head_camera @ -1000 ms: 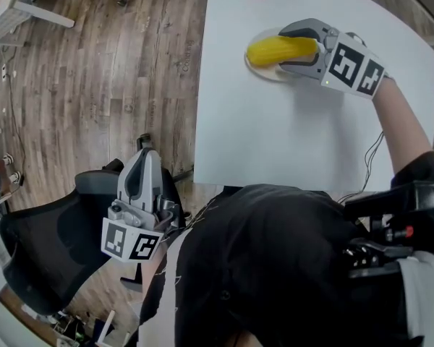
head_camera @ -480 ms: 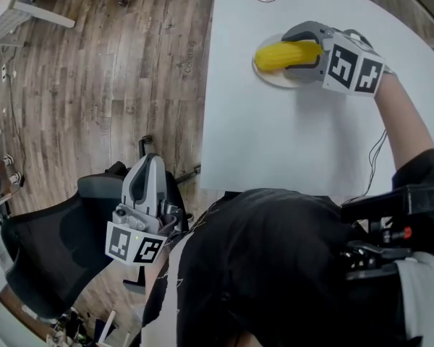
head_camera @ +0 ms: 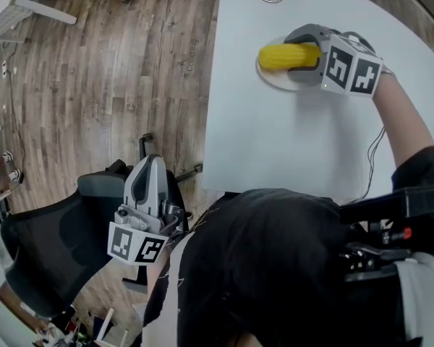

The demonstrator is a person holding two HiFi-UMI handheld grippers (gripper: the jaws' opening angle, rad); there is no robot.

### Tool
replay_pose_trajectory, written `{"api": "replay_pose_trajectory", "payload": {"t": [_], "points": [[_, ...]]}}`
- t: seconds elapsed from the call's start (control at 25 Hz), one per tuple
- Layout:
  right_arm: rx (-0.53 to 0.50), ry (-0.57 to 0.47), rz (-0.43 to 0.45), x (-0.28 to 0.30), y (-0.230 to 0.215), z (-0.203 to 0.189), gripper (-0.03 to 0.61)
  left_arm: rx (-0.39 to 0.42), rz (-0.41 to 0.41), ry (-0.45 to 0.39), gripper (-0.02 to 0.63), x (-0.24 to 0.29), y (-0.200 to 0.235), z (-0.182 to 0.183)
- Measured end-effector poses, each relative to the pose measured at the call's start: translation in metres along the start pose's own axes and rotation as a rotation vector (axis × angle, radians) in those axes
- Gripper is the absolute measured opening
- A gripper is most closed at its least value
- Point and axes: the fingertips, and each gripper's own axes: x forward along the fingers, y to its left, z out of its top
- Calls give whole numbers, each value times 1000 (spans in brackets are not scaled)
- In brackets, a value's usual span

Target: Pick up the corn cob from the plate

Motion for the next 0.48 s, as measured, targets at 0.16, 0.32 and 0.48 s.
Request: {"api": "replay_pose_trajectory", "payload": {"t": [0.16,0.32,0.48], "points": [[83,-64,-25,-2,-3,0,253,7,-22,-1,14,8,-7,1],[127,-86,-56,-9,-6,-2,253,23,-36,-16,14,10,-29,10],[210,-129,-99,-14,-12,-6,252,65,-50,-33,14,0,-57,9]]}}
